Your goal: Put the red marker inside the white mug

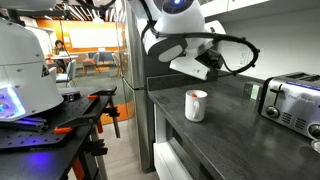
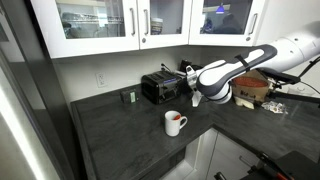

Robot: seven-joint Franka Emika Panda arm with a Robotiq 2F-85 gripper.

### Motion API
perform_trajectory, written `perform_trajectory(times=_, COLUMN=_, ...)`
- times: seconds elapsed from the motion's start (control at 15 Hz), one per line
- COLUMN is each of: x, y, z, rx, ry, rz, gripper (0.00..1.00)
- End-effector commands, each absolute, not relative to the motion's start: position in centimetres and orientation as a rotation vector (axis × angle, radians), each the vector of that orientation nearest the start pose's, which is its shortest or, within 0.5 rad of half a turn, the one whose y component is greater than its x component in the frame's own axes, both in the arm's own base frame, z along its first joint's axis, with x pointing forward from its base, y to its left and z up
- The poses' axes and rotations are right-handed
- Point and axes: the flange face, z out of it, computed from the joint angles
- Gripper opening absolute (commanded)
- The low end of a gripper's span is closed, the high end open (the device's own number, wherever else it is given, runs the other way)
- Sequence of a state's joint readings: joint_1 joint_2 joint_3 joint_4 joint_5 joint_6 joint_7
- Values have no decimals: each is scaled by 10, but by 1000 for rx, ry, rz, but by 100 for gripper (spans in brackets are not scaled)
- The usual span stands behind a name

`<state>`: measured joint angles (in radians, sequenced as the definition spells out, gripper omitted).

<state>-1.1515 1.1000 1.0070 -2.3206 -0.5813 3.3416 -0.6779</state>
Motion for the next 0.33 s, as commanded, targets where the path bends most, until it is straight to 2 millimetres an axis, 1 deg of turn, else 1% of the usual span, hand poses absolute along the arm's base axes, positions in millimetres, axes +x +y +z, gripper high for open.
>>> perform_trajectory(times=0.0, x=528, y=10, z=201, rx=-2474, ry=-709, rz=-979, gripper=100)
perform_trajectory(times=0.13, x=523, y=22, z=212, rx=-2514, ry=-677, rz=-881, gripper=100)
perform_trajectory(times=0.27, x=523, y=33, z=222, rx=-2566, ry=-638, rz=-794, gripper=100)
